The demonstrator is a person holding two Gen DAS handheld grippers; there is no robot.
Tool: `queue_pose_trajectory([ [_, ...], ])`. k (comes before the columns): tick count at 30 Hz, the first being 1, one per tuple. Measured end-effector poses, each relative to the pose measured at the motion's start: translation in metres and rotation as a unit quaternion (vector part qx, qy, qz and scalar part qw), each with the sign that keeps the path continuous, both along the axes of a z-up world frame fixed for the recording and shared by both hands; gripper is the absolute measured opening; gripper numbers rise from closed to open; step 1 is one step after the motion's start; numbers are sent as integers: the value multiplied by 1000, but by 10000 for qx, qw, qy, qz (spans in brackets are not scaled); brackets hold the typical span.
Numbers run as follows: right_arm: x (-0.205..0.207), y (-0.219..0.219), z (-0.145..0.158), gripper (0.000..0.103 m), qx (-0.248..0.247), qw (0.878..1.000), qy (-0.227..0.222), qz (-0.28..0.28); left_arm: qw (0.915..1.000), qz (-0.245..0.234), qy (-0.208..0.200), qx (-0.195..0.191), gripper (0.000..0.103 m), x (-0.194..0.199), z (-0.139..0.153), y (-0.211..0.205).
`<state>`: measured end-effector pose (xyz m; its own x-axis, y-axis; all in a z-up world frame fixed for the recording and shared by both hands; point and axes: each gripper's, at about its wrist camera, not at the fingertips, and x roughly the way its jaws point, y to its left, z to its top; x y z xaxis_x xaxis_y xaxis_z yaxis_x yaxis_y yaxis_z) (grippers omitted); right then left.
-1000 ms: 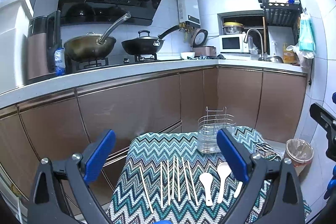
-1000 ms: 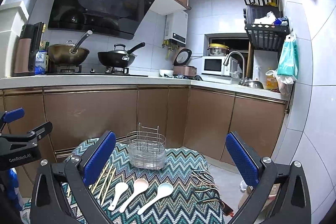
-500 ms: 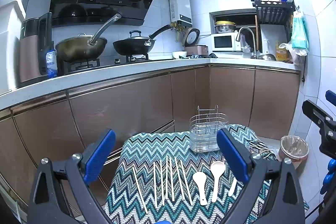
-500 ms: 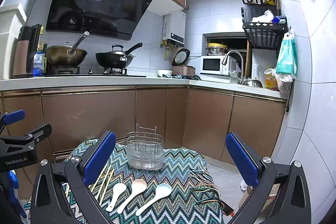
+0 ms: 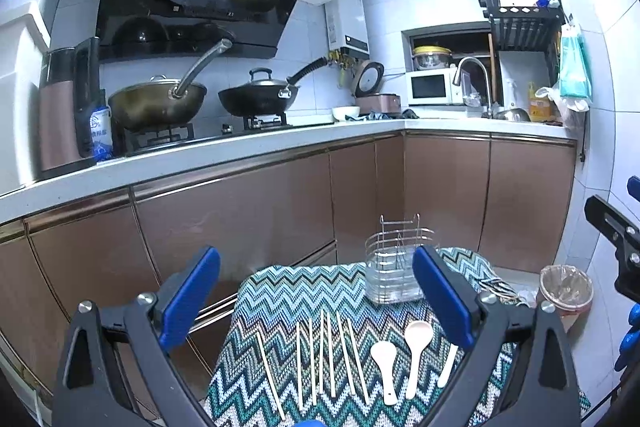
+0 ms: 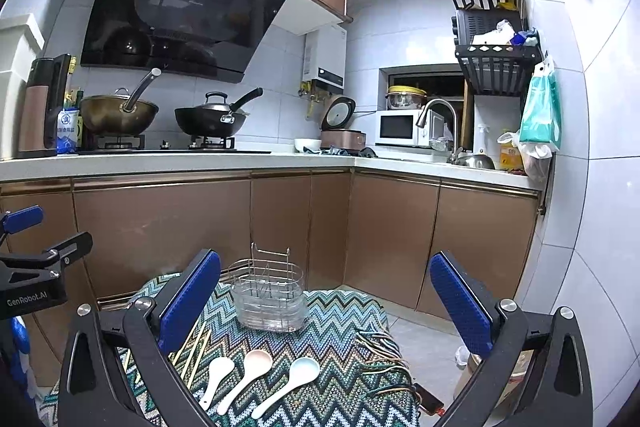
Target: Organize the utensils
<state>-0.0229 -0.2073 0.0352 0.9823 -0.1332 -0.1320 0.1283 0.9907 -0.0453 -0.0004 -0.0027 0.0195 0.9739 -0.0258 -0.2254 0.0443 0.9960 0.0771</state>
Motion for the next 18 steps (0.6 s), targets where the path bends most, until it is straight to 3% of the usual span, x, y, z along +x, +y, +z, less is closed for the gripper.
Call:
queue_pose_trajectory([
  [18,16,-6,1,103,19,9999,-59,103,9998,114,127,-124,98,28,-3,5],
])
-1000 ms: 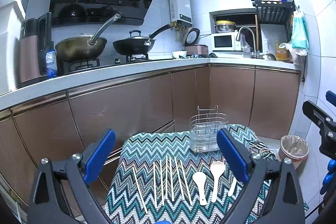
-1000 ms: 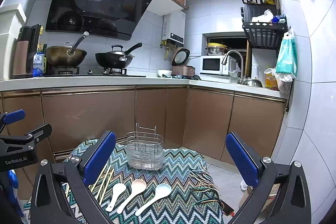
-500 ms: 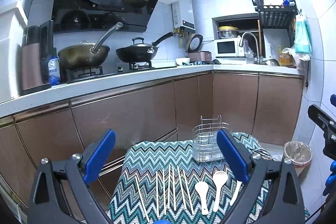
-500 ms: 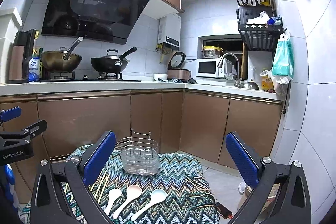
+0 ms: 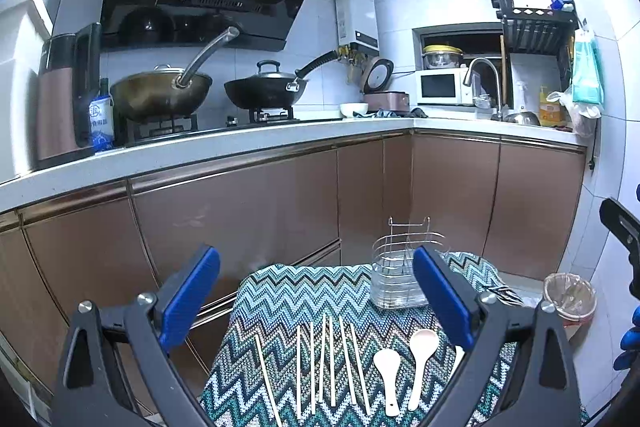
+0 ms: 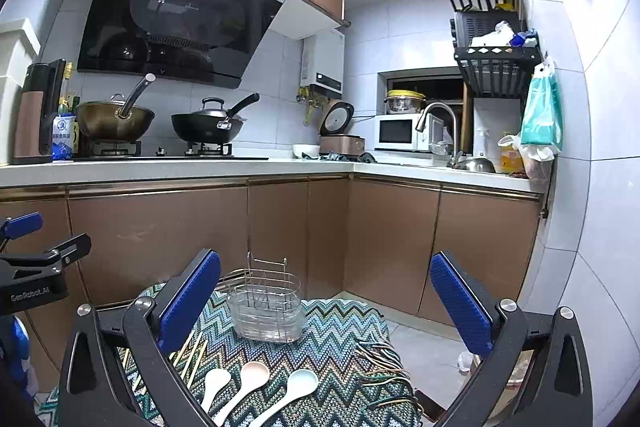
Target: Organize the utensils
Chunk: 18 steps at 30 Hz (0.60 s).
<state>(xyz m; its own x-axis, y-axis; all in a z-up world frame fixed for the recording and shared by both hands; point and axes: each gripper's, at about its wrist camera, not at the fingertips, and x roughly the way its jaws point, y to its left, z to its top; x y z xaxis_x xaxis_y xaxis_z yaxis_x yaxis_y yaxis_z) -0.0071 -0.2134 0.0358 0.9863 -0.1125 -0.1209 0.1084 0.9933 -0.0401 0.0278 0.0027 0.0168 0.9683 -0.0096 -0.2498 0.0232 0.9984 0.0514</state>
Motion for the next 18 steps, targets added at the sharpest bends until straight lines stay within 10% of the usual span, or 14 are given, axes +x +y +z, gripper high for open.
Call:
queue_pose_trajectory([
  [18,45,-1,-19,103,78,9982,524,264,9992,134,345,144,98,44,-22,4],
])
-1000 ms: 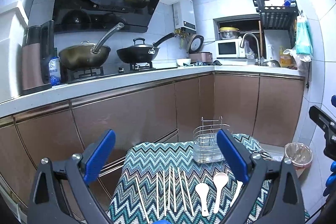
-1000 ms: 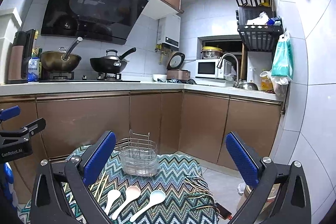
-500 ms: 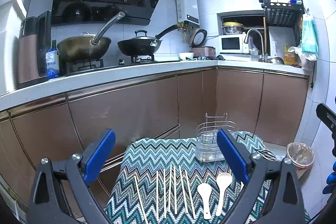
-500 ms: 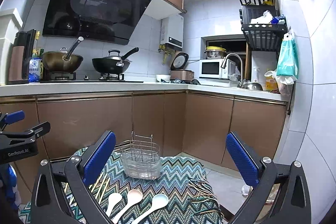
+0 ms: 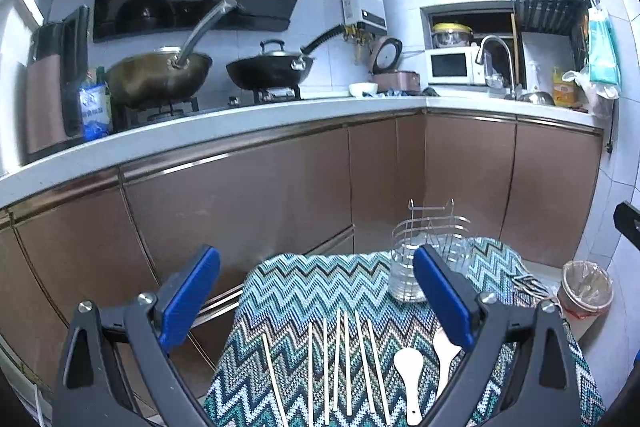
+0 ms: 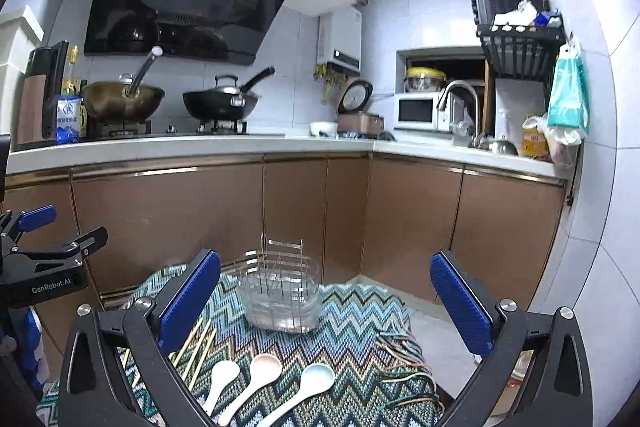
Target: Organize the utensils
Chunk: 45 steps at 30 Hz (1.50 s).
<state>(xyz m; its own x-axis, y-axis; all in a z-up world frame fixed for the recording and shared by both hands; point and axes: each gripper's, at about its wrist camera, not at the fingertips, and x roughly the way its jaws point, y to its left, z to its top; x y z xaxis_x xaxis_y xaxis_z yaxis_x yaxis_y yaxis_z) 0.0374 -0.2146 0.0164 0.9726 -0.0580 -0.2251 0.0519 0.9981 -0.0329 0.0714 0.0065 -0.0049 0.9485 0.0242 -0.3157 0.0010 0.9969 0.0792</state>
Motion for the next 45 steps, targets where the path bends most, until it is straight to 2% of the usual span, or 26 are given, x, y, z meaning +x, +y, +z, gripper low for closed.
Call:
queue_pose_trajectory([
  [7,18,-15,-23,103,82,9985,547,51,9970,-203,660,-354,98,26,-13,25],
  [13,40,-29,-50,102,271,9933,1099,210,9862,-474,1331,-862,97,50,-21,47],
  [15,47,-34,-59,99,362,9904,1295,307,9813,-592,1552,-972,97,57,-27,49],
  [22,77,-47,-101,78,703,9746,2064,515,9606,-852,2327,-1257,96,92,-59,46],
  [26,93,-53,-121,65,856,9653,2379,647,9452,-899,2804,-1414,93,122,-83,45],
  [29,106,-56,-135,60,1004,9581,2579,734,9341,-935,3118,-1466,84,145,-101,43],
  [34,125,-62,-157,53,1187,9460,2910,794,9092,-1073,3706,-1567,63,184,-132,36],
  [36,131,-66,-163,52,1225,9429,2996,784,8992,-1088,3916,-1620,47,200,-143,36],
  [39,139,-70,-172,51,1246,9396,3093,767,8859,-1018,4210,-1661,32,224,-162,38],
  [42,144,-70,-179,50,1227,9373,3167,778,8773,-975,4388,-1681,30,238,-174,41],
  [45,150,-71,-186,50,1225,9349,3240,777,8744,-947,4490,-1578,27,248,-182,41],
])
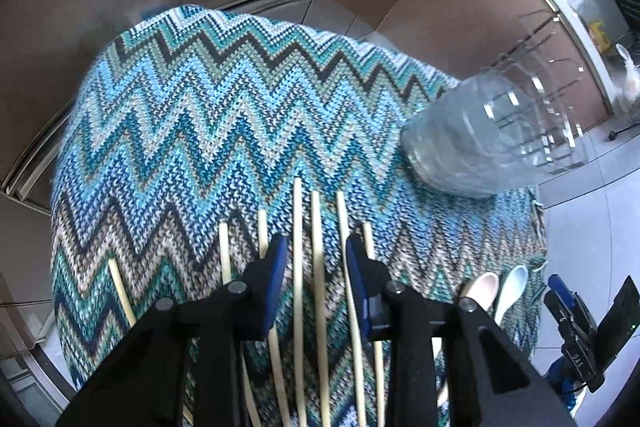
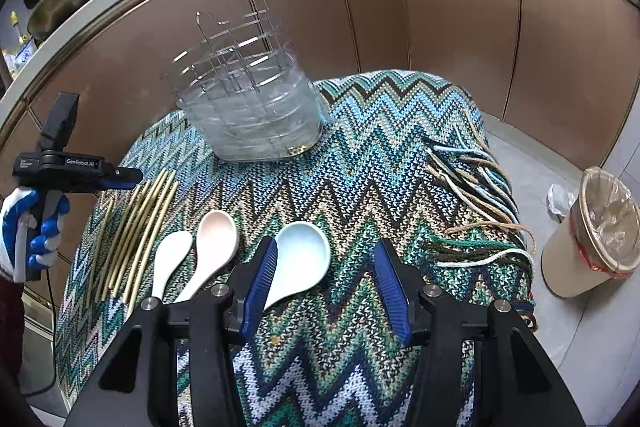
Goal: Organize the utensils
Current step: 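Grasp a white spoon with the right tool while the left tool grasps a bamboo chopstick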
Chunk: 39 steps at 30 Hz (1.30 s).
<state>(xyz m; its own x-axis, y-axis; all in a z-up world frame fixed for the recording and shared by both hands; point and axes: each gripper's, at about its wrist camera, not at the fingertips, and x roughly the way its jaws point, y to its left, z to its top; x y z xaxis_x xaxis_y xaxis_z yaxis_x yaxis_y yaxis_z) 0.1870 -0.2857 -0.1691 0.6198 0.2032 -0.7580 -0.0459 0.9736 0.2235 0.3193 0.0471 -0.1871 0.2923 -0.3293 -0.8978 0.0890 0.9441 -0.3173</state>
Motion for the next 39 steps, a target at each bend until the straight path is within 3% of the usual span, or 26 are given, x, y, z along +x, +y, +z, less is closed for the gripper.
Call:
queue_pose_trajectory([
  [12,15,-6,-19,50,156,9996,233,72,9990,-63,269,343,14,22,-22,-7],
  [24,33,-8,-27,44,299,9976,473,409,9955,-267,368,828,14,38,-25,-35],
  [31,49,-3,-35,42,554,9929,646,831,9958,-205,524,718,14,48,-26,-44],
  [33,53,0,-40,38,549,9917,717,917,9960,-191,537,691,14,53,-27,-44],
  [35,55,2,-44,18,584,9904,768,991,9961,-178,526,680,14,55,-29,-38],
  [36,56,2,-46,14,632,9896,785,1031,9963,-159,514,676,12,56,-29,-38],
  [39,56,3,-46,9,656,9889,745,1105,9972,-55,423,609,5,47,-25,-33],
])
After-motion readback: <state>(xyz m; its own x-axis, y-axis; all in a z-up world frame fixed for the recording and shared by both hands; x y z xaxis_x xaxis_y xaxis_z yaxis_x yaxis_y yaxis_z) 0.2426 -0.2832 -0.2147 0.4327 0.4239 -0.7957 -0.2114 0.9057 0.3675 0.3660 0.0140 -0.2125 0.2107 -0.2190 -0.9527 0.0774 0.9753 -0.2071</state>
